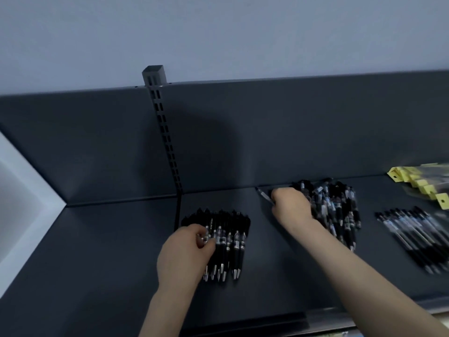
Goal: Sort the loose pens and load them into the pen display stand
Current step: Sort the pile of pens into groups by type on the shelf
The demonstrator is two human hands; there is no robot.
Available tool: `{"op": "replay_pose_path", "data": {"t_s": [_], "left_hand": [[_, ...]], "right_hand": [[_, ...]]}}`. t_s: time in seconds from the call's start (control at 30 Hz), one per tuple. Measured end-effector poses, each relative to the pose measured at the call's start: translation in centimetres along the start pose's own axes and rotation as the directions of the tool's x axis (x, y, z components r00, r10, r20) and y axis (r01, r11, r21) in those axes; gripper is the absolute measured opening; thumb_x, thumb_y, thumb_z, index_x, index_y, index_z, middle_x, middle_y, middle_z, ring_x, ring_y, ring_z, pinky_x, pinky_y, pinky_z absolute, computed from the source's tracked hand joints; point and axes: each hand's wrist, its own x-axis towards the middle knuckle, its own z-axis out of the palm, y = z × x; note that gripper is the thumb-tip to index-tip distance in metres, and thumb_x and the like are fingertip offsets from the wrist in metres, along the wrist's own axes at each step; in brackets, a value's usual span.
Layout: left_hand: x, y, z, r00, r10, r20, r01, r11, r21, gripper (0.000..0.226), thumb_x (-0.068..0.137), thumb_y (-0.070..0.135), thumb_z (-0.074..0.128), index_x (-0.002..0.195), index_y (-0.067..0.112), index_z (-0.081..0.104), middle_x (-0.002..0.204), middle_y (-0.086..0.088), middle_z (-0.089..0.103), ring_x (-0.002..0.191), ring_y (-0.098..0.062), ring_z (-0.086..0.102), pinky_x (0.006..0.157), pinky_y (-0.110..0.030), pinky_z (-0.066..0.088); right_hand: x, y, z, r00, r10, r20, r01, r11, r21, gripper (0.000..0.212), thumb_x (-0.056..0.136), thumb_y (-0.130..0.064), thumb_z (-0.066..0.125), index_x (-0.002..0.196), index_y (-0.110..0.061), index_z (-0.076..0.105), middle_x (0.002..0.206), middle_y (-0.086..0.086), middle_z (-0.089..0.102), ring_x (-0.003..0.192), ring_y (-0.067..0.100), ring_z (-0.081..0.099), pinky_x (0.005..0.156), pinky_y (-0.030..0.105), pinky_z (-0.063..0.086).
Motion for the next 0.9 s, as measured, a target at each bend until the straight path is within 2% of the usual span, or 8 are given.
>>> {"op": "replay_pose_path", "data": {"t_s": [0.17, 0.23, 0.33, 0.5, 0.67, 0.8, 0.9], "left_hand": [[-0.1, 1.1, 0.7, 0.999, 0.041, -0.001, -0.041, 0.995, -0.093, 0.018, 0.084, 0.036, 0.066, 0.102, 0.036, 0.067, 0.082, 0.015, 0.062, 0.076, -0.001, 0.058, 0.061, -0.019, 0.046], [0.0, 1.9, 1.4, 0.998, 0.065, 0.005, -0.064, 0.990, -0.123, 0.018, 0.083, 0.035, 0.067, 0.101, 0.035, 0.068, 0.081, 0.015, 0.063, 0.075, 0.001, 0.058, 0.062, -0.017, 0.046], [0.4, 3.5, 2.8, 0.994, 0.101, 0.036, -0.094, 0.982, -0.163, 0.017, 0.084, 0.033, 0.067, 0.102, 0.032, 0.068, 0.079, 0.014, 0.062, 0.074, 0.001, 0.057, 0.062, -0.012, 0.042], [1.4, 7.0, 5.7, 0.984, 0.148, 0.096, -0.129, 0.976, -0.176, 0.015, 0.083, 0.032, 0.068, 0.097, 0.028, 0.070, 0.075, 0.013, 0.062, 0.075, -0.006, 0.060, 0.073, -0.026, 0.051], [3.2, 11.7, 8.9, 0.963, 0.226, 0.145, -0.204, 0.967, -0.151, 0.012, 0.082, 0.029, 0.067, 0.093, 0.027, 0.070, 0.072, 0.015, 0.060, 0.079, -0.008, 0.061, 0.074, -0.024, 0.049], [5.5, 15.6, 11.1, 0.951, 0.242, 0.191, -0.224, 0.969, -0.108, 0.013, 0.083, 0.027, 0.064, 0.094, 0.026, 0.071, 0.089, 0.009, 0.070, 0.090, -0.013, 0.065, 0.080, -0.029, 0.052], [7.4, 17.7, 12.4, 0.949, 0.229, 0.218, -0.229, 0.973, -0.025, 0.013, 0.083, 0.025, 0.063, 0.094, 0.026, 0.071, 0.097, 0.004, 0.071, 0.094, -0.018, 0.064, 0.079, -0.032, 0.054]], "right_hand": [[0.7, 0.0, 0.7, 1.000, -0.023, 0.021, 0.023, 0.999, -0.028, 0.028, 0.080, 0.005, 0.048, 0.100, -0.008, 0.062, 0.109, 0.013, 0.064, 0.103, 0.033, 0.060, 0.070, 0.031, 0.043], [0.4, 0.5, 0.5, 1.000, -0.023, 0.002, 0.023, 0.997, 0.073, 0.026, 0.077, 0.001, 0.050, 0.095, -0.010, 0.065, 0.103, 0.013, 0.065, 0.099, 0.034, 0.061, 0.068, 0.030, 0.042], [-0.7, 2.0, -0.7, 0.996, 0.022, -0.092, 0.006, 0.956, 0.292, 0.014, 0.072, -0.008, 0.055, 0.077, -0.017, 0.064, 0.085, 0.007, 0.068, 0.088, 0.032, 0.062, 0.063, 0.027, 0.042], [-4.4, 7.1, -3.4, 0.968, 0.212, -0.137, -0.095, 0.810, 0.579, 0.022, 0.073, -0.010, 0.066, 0.090, -0.023, 0.072, 0.069, -0.014, 0.065, 0.072, 0.011, 0.063, 0.069, 0.023, 0.045], [-7.1, 12.4, -3.8, 0.943, 0.305, -0.131, -0.159, 0.761, 0.629, 0.020, 0.074, -0.008, 0.069, 0.088, -0.022, 0.073, 0.067, -0.014, 0.065, 0.067, 0.006, 0.062, 0.062, 0.023, 0.044], [-7.8, 14.9, -3.7, 0.939, 0.329, -0.095, -0.195, 0.742, 0.641, 0.020, 0.075, -0.009, 0.069, 0.091, -0.020, 0.073, 0.069, -0.013, 0.066, 0.069, 0.007, 0.063, 0.066, 0.024, 0.045], [-8.2, 16.3, -3.4, 0.946, 0.313, -0.081, -0.189, 0.737, 0.649, 0.021, 0.074, -0.008, 0.069, 0.092, -0.019, 0.073, 0.069, -0.012, 0.066, 0.068, 0.006, 0.063, 0.067, 0.025, 0.048]]}}
